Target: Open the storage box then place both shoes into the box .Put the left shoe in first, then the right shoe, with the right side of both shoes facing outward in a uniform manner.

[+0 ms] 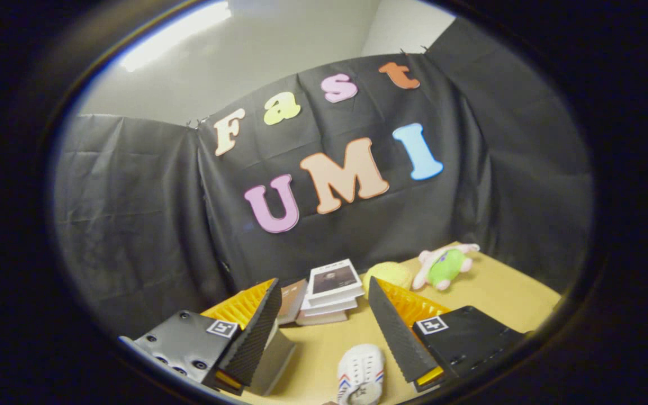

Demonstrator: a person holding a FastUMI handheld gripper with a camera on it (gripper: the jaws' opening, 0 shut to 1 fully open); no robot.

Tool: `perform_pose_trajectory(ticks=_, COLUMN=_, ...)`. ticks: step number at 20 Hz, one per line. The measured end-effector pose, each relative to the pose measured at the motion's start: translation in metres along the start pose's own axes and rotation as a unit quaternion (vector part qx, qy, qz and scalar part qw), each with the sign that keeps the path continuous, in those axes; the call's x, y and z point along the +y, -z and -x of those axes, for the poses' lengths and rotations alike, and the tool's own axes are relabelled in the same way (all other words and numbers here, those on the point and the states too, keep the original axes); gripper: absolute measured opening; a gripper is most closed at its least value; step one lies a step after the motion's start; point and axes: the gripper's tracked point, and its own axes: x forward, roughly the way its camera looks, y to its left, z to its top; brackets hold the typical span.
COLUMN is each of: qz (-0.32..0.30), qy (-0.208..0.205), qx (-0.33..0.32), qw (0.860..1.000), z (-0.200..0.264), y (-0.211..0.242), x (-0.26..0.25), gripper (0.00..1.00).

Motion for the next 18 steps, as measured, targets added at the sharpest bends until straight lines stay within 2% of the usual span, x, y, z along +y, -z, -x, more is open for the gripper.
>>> perform_pose_trajectory(ticks=4, qz=-0.069, qy=-0.029, qx=0.045, qw=0.996, z=0.002, y=0.036, x=0.025, gripper=0.99)
perform_pose_trajectory(ticks=8, qz=-0.146, qy=-0.046, qx=0.118, qw=0.981, z=0.005, y=0.085, x=0.044, gripper=1.00)
perform_pose_trajectory(ticks=15, qz=-0.281, qy=-0.064, qx=0.206, qw=0.935, z=0.006, y=0.149, x=0.066, gripper=1.00)
perform_pose_trajectory(ticks=18, qz=-0.337, qy=-0.084, qx=0.248, qw=0.904, z=0.012, y=0.179, x=0.083, gripper=1.00)
